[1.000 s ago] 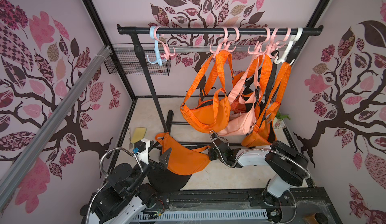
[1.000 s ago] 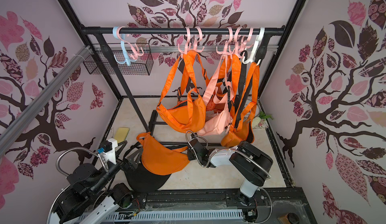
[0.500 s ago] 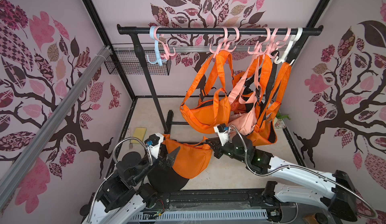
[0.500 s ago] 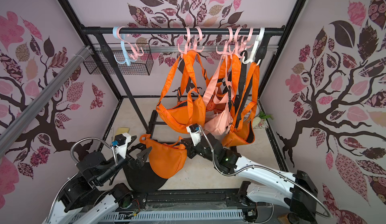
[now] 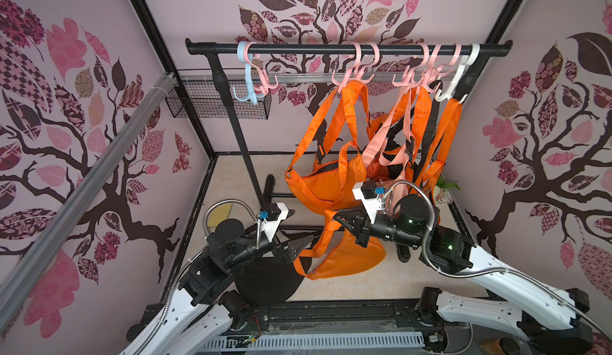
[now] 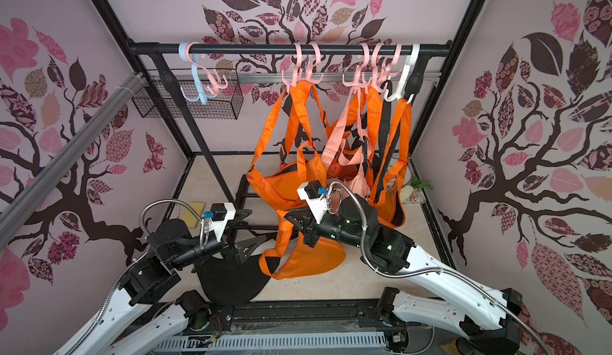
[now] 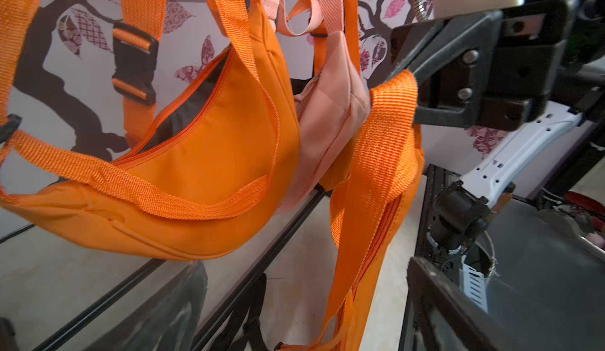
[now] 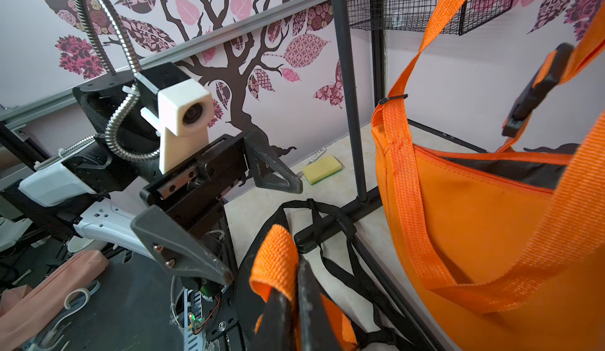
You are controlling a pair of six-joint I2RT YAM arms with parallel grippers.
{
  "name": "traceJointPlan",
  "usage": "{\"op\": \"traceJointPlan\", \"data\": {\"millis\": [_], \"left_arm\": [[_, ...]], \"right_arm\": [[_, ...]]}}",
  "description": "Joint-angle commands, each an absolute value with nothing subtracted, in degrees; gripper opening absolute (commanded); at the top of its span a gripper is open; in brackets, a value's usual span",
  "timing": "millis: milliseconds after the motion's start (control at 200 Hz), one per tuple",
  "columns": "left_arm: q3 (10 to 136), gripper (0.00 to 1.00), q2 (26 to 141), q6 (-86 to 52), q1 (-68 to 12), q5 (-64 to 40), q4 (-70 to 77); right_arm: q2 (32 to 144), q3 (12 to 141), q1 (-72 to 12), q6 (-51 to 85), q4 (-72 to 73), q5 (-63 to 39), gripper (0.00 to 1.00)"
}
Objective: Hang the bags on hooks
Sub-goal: Pick up the bag from the center of the board.
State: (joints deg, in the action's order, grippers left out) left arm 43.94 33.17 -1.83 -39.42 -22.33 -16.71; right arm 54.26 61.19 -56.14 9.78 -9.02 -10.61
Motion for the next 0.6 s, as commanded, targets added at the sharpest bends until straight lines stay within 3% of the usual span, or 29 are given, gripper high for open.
{"op": "traceJointPlan", "data": {"millis": [0,190,305,430,595], "left_arm": [[41.46,0.98,32.89,-4.63,-39.48,-28.10,-12.05],[41.17,0.98,35.24,-7.69,-44.10,-29.53,-11.35],[42.25,0.98,36.12,-5.48,-50.58,-22.62,-15.77],[40.76,0.97,36.33,-6.69,-51.50,-19.50,-15.39],[42.04,0.86,38.73,-5.07,-51.55,-13.91,-17.73]], "right_arm": [[52.98,64.33,-56.20,8.47,-12.11,-12.21,0.00],[52.65,66.28,-56.21,8.78,-13.11,-12.43,0.00],[52.61,67.97,-56.16,8.91,-13.60,-13.46,0.00],[52.23,69.66,-56.16,9.56,-13.87,-14.84,0.00],[51.69,70.69,-56.26,10.78,-13.54,-18.45,0.00]]}}
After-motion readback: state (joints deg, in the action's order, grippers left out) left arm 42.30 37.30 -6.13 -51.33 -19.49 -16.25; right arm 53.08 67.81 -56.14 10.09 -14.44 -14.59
